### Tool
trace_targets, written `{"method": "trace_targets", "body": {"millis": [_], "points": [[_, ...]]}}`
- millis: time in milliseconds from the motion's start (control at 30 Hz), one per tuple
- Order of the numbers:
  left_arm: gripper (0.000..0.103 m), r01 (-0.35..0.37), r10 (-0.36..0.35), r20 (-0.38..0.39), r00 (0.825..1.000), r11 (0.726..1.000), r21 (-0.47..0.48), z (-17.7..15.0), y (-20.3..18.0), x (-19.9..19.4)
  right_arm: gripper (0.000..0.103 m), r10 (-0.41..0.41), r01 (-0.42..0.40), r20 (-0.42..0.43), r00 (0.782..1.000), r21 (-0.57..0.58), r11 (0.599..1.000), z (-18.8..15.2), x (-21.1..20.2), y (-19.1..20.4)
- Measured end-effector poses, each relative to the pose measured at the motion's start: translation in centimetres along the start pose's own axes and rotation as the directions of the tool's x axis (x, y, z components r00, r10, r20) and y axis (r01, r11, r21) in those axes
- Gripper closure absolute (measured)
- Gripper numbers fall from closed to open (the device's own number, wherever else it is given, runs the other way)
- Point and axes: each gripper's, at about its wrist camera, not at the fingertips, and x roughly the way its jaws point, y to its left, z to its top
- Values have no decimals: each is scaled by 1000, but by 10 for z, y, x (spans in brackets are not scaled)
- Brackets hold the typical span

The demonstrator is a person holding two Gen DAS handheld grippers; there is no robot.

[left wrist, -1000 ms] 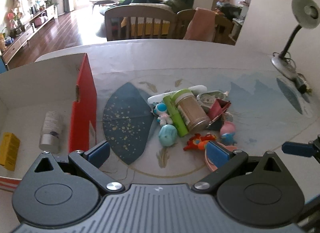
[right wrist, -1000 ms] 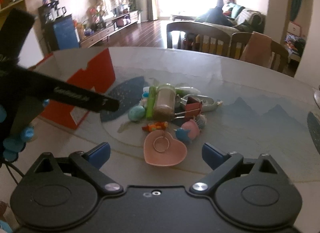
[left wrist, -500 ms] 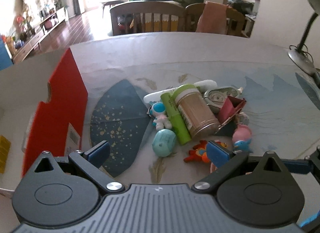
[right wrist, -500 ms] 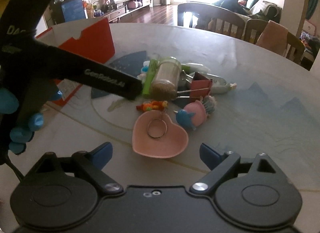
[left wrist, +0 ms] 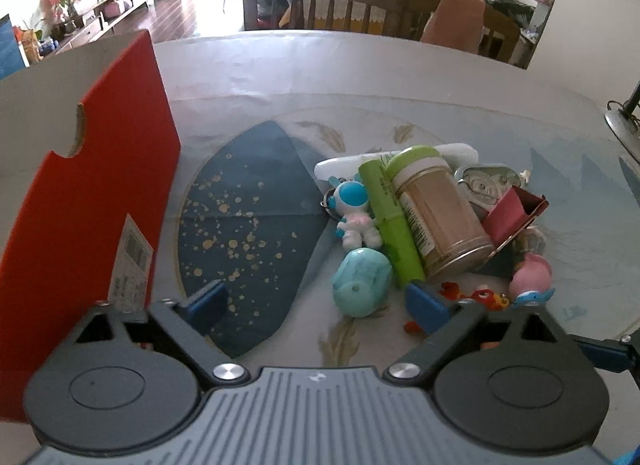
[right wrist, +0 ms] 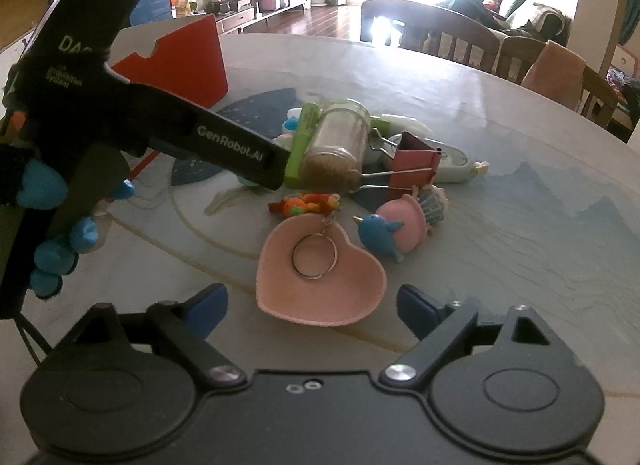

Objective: Organize rigid objects
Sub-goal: 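Grasp the teal egg toy with the left tool while the right tool grasps the pink heart dish, then carry the egg toy and heart dish into the box and release both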

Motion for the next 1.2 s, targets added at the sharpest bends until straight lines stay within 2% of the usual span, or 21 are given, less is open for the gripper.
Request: {"method": "trace_targets", "body": {"millis": [167,233,367,433,500,667,867,1000,1200], "points": [[19,10,-10,8,1000,1000,19,1,0,5,22,-16,16,-1,1000,-1,1000,2,6,1],[32,20,-21,18,1000,999,35,2,-1,4,24,-23,23,0,1000,-11,1000,3,8,3],[48,38,-40,26,999,997,72,2,-7,3,27,-46,46,-1,999,-29,999,1,9,6],[61,45,-48,31,998,995,87,1,-9,2,32,-59,59,1,998,-37,998,1,9,7],[70,46,-50,31,998,993,108,1,-13,1,33,-60,60,2,998,-38,997,1,8,6],[73,42,-47,32,998,987,153,1,-20,-2,34,-57,57,-2,998,-49,997,2,3,7],[73,52,-56,30,998,990,131,3,-14,-10,34,-23,20,-58,998,-52,998,5,-10,11],[73,62,-65,28,997,992,110,1,-8,-20,34,4,-6,-88,996,-22,1000,3,-22,10],[73,98,-100,27,995,992,76,-6,0,-42,34,67,-58,-105,992,87,995,3,-45,3]]}}
